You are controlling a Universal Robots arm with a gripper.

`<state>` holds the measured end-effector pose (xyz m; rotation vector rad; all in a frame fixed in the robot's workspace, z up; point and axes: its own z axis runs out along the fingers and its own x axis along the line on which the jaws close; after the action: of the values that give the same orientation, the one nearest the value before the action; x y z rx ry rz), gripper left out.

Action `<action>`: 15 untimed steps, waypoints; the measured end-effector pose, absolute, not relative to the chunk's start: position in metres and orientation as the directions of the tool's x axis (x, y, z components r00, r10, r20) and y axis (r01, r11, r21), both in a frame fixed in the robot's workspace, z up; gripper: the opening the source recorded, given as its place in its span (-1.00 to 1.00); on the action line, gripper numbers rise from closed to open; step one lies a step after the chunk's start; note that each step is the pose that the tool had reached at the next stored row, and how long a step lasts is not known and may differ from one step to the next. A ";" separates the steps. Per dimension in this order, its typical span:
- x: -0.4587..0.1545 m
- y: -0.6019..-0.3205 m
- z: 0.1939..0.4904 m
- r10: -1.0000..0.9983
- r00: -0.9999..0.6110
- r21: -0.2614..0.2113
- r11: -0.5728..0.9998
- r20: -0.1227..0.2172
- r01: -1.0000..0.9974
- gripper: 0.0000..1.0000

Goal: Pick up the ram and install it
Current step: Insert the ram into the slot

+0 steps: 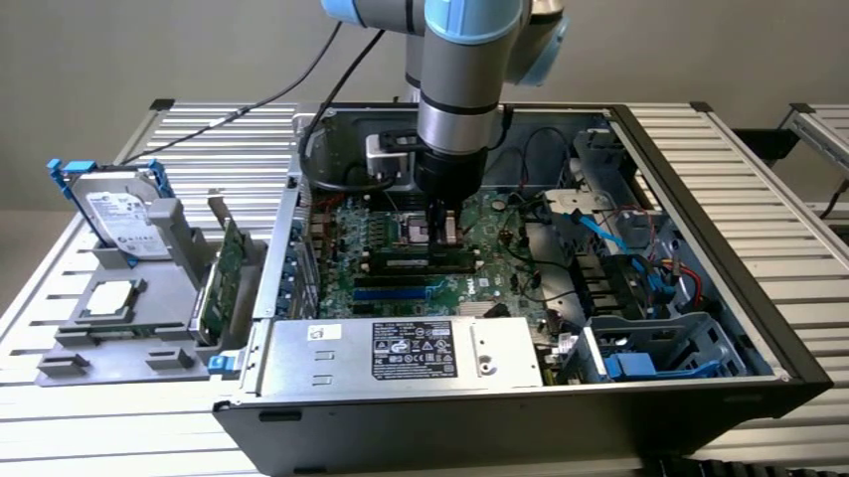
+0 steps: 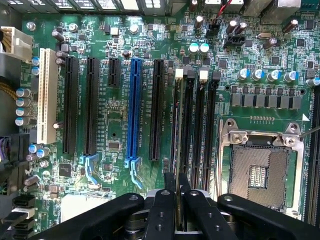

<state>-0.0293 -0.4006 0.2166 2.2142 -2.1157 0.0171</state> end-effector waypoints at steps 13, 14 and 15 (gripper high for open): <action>-0.030 -0.401 0.229 -0.997 0.047 0.049 -0.044 0.063 -0.998 0.02; -0.030 -0.401 0.233 -0.997 0.047 0.049 -0.044 0.063 -0.998 0.02; -0.032 -0.401 0.236 -0.997 0.047 0.049 -0.044 0.063 -0.998 0.02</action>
<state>-0.0316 -0.4006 0.2364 2.2147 -2.1154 0.0178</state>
